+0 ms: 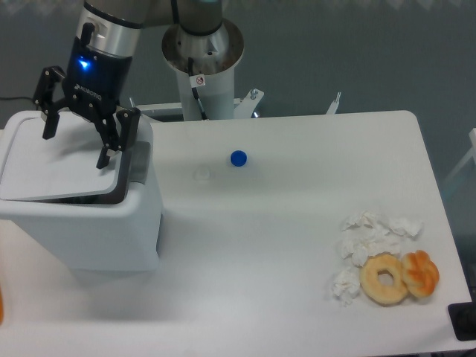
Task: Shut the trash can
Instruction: 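Push the raised lid forward and down with the gripper, then press the gripper down on the lid to seat it shut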
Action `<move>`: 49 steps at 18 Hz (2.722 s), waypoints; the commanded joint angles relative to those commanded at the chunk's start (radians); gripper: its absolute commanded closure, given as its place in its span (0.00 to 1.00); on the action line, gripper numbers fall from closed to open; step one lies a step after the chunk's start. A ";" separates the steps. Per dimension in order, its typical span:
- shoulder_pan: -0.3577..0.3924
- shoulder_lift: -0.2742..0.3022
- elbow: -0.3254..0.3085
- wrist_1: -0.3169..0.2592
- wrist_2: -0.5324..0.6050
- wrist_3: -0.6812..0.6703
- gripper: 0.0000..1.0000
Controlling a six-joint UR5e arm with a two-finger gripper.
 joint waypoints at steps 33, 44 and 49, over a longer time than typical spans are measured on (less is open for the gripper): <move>-0.002 -0.022 -0.023 -0.002 0.011 0.028 0.00; 0.005 0.020 -0.023 -0.009 -0.011 0.019 0.00; 0.052 0.023 0.003 -0.009 -0.023 0.000 0.00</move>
